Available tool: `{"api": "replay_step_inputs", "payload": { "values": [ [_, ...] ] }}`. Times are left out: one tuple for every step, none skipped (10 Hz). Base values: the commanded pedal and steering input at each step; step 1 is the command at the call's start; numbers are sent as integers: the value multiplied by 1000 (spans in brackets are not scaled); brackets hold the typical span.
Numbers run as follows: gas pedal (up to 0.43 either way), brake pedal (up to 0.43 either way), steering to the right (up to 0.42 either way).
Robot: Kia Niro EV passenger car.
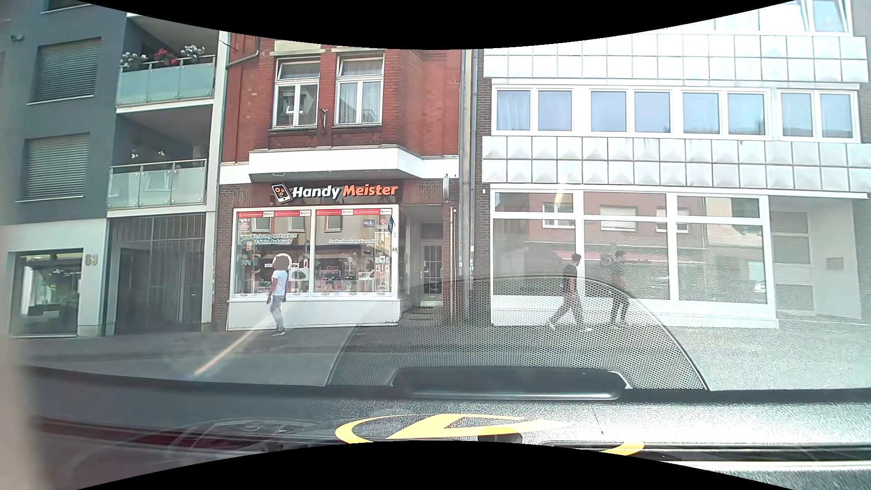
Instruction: Follow the waypoints while adhering to traffic rules and regulations
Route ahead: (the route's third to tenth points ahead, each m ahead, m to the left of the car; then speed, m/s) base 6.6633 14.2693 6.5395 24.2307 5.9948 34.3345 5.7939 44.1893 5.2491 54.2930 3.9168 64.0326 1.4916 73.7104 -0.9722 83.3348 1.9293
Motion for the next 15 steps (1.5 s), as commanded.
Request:
{"api": "replay_step_inputs", "payload": {
  "values": [
    [67, 0, -130],
    [47, 0, -158],
    [47, 0, -187],
    [47, 0, -215],
    [47, 0, -248],
    [39, 0, -286],
    [39, 0, -309],
    [39, 0, -325],
    [47, 0, -331],
    [59, 0, -327],
    [59, 0, -331],
    [47, 0, -358],
    [28, 0, -390],
    [20, 0, -410],
    [0, 0, -436]
  ]
}}
